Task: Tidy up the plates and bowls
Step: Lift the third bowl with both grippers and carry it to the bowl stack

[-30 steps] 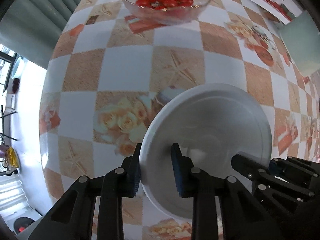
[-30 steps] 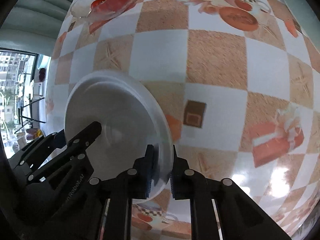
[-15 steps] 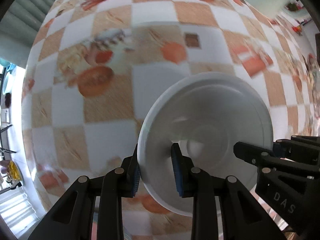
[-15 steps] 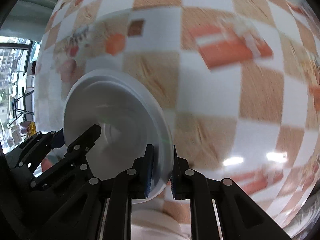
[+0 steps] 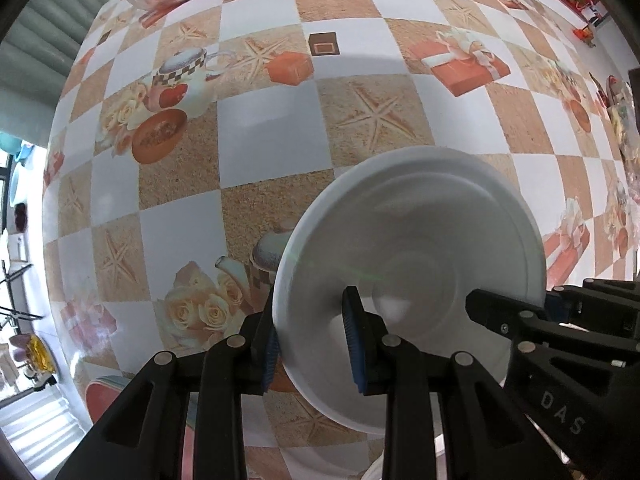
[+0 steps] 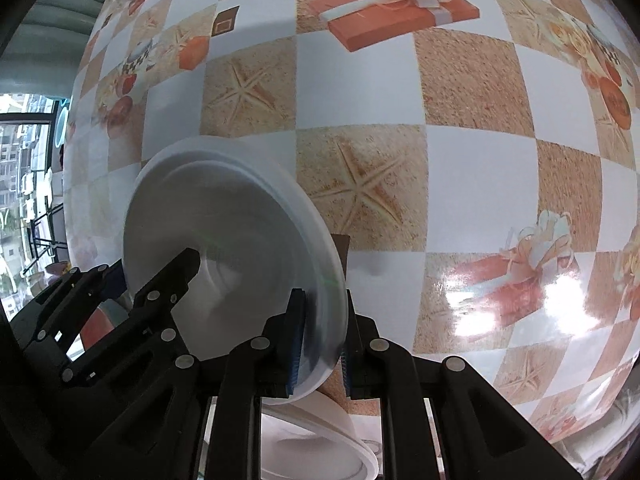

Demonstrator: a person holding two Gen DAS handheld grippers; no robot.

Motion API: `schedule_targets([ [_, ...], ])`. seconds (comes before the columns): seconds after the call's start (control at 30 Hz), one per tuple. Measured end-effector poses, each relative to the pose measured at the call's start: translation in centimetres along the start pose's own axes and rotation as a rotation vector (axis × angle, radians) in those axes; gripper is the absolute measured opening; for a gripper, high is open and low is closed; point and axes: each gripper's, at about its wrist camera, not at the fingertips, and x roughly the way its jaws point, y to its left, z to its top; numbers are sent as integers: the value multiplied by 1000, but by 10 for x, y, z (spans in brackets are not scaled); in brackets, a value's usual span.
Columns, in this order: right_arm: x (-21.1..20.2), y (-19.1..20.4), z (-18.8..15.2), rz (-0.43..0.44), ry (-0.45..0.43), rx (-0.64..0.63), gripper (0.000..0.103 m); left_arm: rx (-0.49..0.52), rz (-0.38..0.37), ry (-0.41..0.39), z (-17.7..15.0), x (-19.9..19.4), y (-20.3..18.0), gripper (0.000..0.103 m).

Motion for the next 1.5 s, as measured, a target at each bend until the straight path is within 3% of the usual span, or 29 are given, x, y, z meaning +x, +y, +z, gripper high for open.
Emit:
schedule_targets([
  [0.07, -3, -5, 0, -4, -3, -1, 16, -6, -3, 2, 15, 3, 5, 31],
  [0.37, -19, 4, -8, -7, -23, -8, 16, -26, -20, 14, 15, -13, 5, 31],
  [0.73, -50, 6, -13, -2, -80, -15, 16, -9, 5, -60, 18, -53, 2, 31],
  [1.03, -74, 0, -28, 6, -108, -3, 16, 31, 19, -98, 8, -86, -11, 31],
  [1.5, -87, -1, -73, 1, -110, 43, 16, 120, 11, -100, -30, -101, -24, 31],
])
